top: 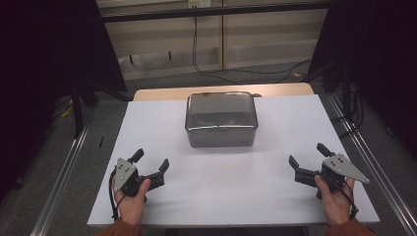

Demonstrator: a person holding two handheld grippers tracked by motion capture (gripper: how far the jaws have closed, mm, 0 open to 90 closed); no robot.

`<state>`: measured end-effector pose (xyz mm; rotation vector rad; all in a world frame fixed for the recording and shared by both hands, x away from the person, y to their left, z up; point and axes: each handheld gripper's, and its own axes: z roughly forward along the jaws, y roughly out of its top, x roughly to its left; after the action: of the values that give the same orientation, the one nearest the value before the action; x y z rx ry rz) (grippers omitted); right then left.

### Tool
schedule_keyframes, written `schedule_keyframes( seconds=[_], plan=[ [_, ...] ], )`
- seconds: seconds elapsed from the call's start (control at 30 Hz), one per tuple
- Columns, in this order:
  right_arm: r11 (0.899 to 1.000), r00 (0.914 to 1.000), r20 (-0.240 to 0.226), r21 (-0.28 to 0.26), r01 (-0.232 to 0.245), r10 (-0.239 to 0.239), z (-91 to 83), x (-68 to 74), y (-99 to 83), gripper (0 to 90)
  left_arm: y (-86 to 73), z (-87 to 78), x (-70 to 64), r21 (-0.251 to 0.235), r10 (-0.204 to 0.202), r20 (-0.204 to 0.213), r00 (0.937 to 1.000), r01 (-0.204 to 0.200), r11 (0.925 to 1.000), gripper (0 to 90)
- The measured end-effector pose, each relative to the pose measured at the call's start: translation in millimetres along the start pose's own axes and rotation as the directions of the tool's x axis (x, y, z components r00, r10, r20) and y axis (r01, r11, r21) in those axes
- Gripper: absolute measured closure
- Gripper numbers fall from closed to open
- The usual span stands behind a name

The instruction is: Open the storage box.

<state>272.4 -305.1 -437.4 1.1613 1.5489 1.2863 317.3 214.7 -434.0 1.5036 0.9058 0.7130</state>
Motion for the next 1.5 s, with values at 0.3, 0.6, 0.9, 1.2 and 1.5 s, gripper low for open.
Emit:
schedule_keyframes(
  seconds=[0.3,0.6,0.9,1.2,1.5],
  plan=[
    [1.000,0.9995,-0.032,0.008,0.000,0.000,1.7,2.4,-1.0,0.0,-0.3,2.1,0.8,0.007,-0.004,0.002,1.0000,0.004,1.0000,3.8],
    [0.999,0.9960,-0.087,0.032,0.020,-0.017,6.6,9.6,-1.3,0.1,0.1,2.8,1.3,0.018,0.006,-0.020,0.9998,-0.006,0.9998,3.8],
    [0.999,0.9940,-0.109,0.036,-0.001,0.005,13.0,16.8,1.7,0.0,-0.7,2.9,1.5,0.015,-0.008,-0.004,1.0000,0.008,0.9999,3.7],
    [0.999,0.9916,-0.127,0.032,0.030,-0.026,21.6,24.7,4.2,0.0,-1.2,5.4,0.4,0.022,-0.006,0.009,0.9999,0.006,0.9997,3.7],
    [0.999,0.9797,-0.195,0.007,0.047,-0.045,35.7,44.2,10.3,0.0,-1.4,4.1,1.5,0.012,-0.024,0.009,0.9997,0.024,0.9996,3.7]
  ],
)
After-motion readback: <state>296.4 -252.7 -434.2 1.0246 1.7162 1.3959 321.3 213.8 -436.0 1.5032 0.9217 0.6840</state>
